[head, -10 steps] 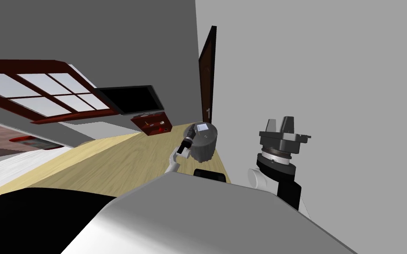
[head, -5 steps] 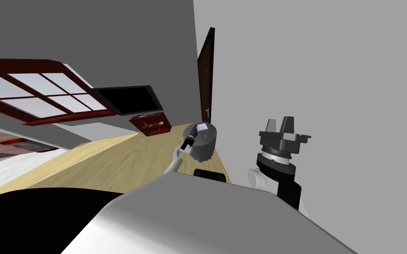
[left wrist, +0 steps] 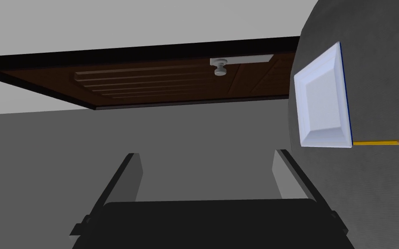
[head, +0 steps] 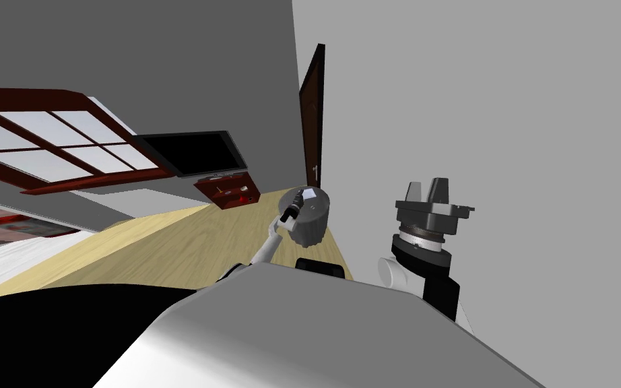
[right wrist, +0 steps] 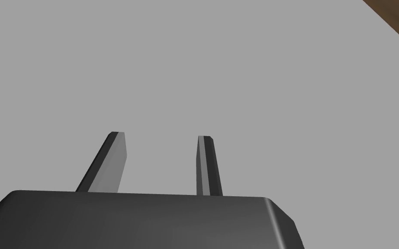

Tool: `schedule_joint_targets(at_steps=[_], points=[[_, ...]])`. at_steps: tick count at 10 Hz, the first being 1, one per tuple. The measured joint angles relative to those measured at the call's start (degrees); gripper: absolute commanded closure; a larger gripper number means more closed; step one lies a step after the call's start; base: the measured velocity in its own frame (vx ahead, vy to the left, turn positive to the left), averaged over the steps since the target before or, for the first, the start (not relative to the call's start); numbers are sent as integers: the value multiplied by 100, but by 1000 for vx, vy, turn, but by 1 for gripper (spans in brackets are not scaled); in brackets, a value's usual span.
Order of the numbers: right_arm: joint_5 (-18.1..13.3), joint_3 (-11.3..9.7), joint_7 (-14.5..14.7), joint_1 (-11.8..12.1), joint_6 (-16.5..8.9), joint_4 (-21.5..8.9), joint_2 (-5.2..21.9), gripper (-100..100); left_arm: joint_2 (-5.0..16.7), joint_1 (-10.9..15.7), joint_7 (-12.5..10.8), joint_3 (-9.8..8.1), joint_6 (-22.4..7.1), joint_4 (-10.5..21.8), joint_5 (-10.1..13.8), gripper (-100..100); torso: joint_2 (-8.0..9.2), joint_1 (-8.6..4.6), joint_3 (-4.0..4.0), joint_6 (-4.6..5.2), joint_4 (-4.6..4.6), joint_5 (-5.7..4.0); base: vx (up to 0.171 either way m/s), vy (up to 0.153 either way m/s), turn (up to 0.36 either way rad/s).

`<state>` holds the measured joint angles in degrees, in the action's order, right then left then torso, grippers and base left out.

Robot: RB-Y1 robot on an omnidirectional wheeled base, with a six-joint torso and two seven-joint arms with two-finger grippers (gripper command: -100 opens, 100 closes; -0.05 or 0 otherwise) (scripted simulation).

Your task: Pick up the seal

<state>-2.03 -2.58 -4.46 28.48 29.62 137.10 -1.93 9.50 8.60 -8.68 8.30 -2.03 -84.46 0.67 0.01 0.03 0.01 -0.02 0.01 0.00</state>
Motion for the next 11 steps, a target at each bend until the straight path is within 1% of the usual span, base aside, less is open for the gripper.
schedule_joint_targets(at_steps=[1,2,3,4,5,6,7,10,11], points=[[0,0,0,0,0,0,0,0,11,81,-20,5,-64,143,13,-100,-1,1,-1,-2,-1,0,-1,5,-30],[0,0,0,0,0,0,0,0,31,247,-50,7,-151,326,41,-100,-3,0,-2,-1,-1,0,1,5,-19],[0,0,0,0,0,0,0,0,23,301,-63,11,-232,425,45,-100,-3,0,-2,-2,-1,0,5,5,-28],[0,0,0,0,0,0,0,0,-12,439,-68,3,-331,580,44,-100,-5,0,-3,-1,-1,0,6,4,-20],[0,0,0,0,0,0,0,0,15,559,-89,4,-366,803,73,-100,-6,1,-4,-2,-2,0,10,2,-25],[0,0,0,0,0,0,0,0,11,710,-111,-5,-469,985,92,-100,-7,-1,-4,-1,-2,0,13,4,-14],[0,0,0,0,0,0,0,0,-1,776,-119,-9,-544,1117,97,-100,-7,0,-5,-3,-2,0,20,9,-19],[0,0,0,1,0,0,0,0,13,1163,-171,-34,-805,1654,171,-100,-12,0,-7,-2,-3,0,22,5,-14],[0,0,0,1,0,0,0,0,21,1250,-185,-37,-876,1800,194,-100,-12,0,-7,-3,-4,0,32,3,-11]])
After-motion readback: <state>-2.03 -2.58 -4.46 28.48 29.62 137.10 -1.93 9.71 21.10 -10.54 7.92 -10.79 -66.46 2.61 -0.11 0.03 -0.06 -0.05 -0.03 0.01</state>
